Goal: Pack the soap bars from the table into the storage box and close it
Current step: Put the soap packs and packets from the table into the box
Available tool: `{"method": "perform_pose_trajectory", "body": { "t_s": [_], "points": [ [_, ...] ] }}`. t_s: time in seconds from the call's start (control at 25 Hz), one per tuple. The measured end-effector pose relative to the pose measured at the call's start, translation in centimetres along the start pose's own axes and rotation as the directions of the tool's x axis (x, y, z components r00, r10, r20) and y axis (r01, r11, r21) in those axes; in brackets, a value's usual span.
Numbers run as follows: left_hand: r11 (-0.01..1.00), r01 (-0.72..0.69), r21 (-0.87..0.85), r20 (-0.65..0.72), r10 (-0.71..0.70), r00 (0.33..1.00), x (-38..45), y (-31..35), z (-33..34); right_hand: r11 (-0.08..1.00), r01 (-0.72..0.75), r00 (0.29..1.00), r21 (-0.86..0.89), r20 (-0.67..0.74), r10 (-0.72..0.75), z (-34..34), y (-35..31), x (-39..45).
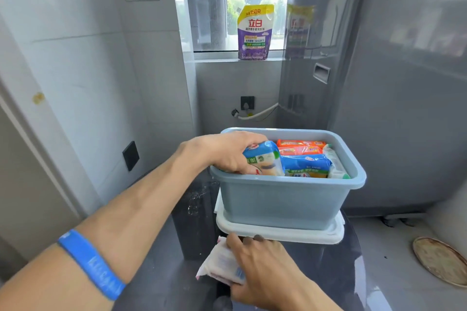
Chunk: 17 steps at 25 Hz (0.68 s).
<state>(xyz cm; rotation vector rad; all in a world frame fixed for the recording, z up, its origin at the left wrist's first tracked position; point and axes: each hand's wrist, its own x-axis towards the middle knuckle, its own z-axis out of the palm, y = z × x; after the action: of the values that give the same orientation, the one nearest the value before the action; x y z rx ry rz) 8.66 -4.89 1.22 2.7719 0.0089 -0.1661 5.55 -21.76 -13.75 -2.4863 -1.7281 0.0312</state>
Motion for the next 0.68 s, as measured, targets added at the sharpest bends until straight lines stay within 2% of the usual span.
{"method": "perform_pose_trajectory", "body": {
  "t_s": [0.16,0.24,0.32,0.36,0.4,0.44,0.48,0.52,0.56,0.6,0.64,0.68],
  "points": [
    [0.978,0.093,0.185,0.075,-0.109,0.991,0.9,0.1,-0.4,1.0,-0.02,0.999,-0.019,0.031,0.02,-0.1,0.4,0.2],
    [0.948,0.137,0.287,0.121,-0.177,0.977,1.4,0.5,-0.3,0.998,-0.044,0.997,0.036,0.062,0.041,-0.8,0.8,-0.1],
    [0.929,0.119,0.352,0.156,-0.184,0.971,1.4,0.4,-0.1,0.974,-0.12,0.985,0.194,0.143,0.093,-1.9,2.0,-0.9],
    [0.93,0.105,0.352,0.173,-0.175,0.969,1.2,0.2,-0.2,0.919,-0.194,0.968,0.343,0.219,0.123,-2.6,2.9,-1.4],
    [0.941,0.104,0.323,0.19,-0.172,0.967,1.0,-0.1,-0.2,0.805,-0.28,0.943,0.523,0.306,0.129,-3.4,3.8,-2.0],
    [0.955,0.115,0.274,0.197,-0.173,0.965,0.5,-0.4,-0.2,0.623,-0.352,0.921,0.698,0.376,0.098,-4.3,4.6,-2.5],
    [0.968,0.134,0.211,0.192,-0.175,0.966,0.0,-0.8,0.1,0.375,-0.408,0.904,0.832,0.426,0.039,-5.1,5.1,-3.0],
    [0.98,0.142,0.137,0.173,-0.165,0.971,-0.5,-1.3,0.3,0.088,-0.437,0.897,0.895,0.441,-0.028,-5.6,5.6,-3.3],
    [0.99,0.132,0.05,0.15,-0.138,0.979,-0.8,-1.7,0.7,-0.158,-0.432,0.902,0.888,0.424,-0.082,-6.0,5.8,-3.6],
    [0.994,0.103,-0.034,0.119,-0.098,0.988,-1.1,-1.9,1.1,-0.322,-0.406,0.914,0.855,0.388,-0.121,-6.3,5.9,-3.8],
    [0.993,0.066,-0.094,0.088,-0.058,0.994,-1.3,-2.1,1.5,-0.412,-0.372,0.928,0.832,0.344,-0.142,-6.6,5.8,-3.9],
    [0.992,0.037,-0.118,0.053,-0.031,0.998,-1.5,-2.2,1.8,-0.443,-0.338,0.941,0.83,0.301,-0.154,-6.8,5.5,-4.0]
  ]
}}
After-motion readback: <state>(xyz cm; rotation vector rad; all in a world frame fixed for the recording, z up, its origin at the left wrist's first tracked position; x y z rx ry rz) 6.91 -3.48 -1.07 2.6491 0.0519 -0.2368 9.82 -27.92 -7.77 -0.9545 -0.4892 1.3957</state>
